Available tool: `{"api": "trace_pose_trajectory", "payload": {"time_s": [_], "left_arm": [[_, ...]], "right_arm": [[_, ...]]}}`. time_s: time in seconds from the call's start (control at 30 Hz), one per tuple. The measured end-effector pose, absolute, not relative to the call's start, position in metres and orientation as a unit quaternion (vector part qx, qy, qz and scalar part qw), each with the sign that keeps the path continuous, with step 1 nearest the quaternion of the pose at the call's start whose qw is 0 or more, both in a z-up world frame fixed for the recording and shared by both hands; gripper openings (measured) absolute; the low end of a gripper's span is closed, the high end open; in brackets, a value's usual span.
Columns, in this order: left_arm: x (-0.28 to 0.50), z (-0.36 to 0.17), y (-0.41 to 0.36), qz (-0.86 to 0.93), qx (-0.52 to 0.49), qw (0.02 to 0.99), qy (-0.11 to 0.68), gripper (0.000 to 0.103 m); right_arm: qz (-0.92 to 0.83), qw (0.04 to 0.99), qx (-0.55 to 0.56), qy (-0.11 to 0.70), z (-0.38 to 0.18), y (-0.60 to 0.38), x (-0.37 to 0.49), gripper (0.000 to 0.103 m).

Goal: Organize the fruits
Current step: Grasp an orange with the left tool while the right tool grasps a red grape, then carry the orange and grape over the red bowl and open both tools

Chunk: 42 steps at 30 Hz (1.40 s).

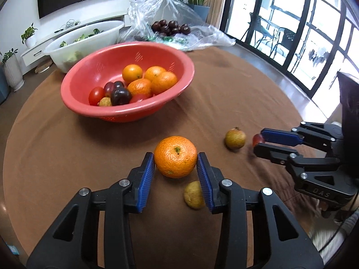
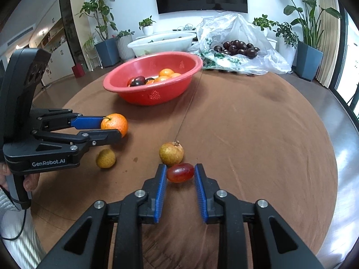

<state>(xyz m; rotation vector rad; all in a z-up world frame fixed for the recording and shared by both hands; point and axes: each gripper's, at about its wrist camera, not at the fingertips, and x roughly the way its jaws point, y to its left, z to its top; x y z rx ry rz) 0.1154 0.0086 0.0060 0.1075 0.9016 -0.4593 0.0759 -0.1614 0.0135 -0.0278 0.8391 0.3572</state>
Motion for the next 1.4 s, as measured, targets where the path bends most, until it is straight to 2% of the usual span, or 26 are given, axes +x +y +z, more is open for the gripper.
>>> {"api": "trace_pose_trajectory", "payload": {"time_s": [0.43, 0.87, 1.4], "left_arm": [[0.106, 0.039, 0.022, -0.236, 0.015, 0.884, 0.404, 0.036], [0.137, 0.069, 0.049, -0.213, -0.007, 0.897, 0.387, 0.036], [0.201, 0.062, 0.054, -0.196, 0.013, 0.898, 0.394, 0.036]], "right_arm": [[0.206, 0.898, 0.046, 0.385, 0.037, -0.165, 0.079, 0.028], [0.235, 0.903, 0.059, 0.355, 0.072, -0.152, 0.11, 0.028], [0.25, 0.899, 0.04, 0.357, 0.076, -0.122, 0.18, 0.028]]}}
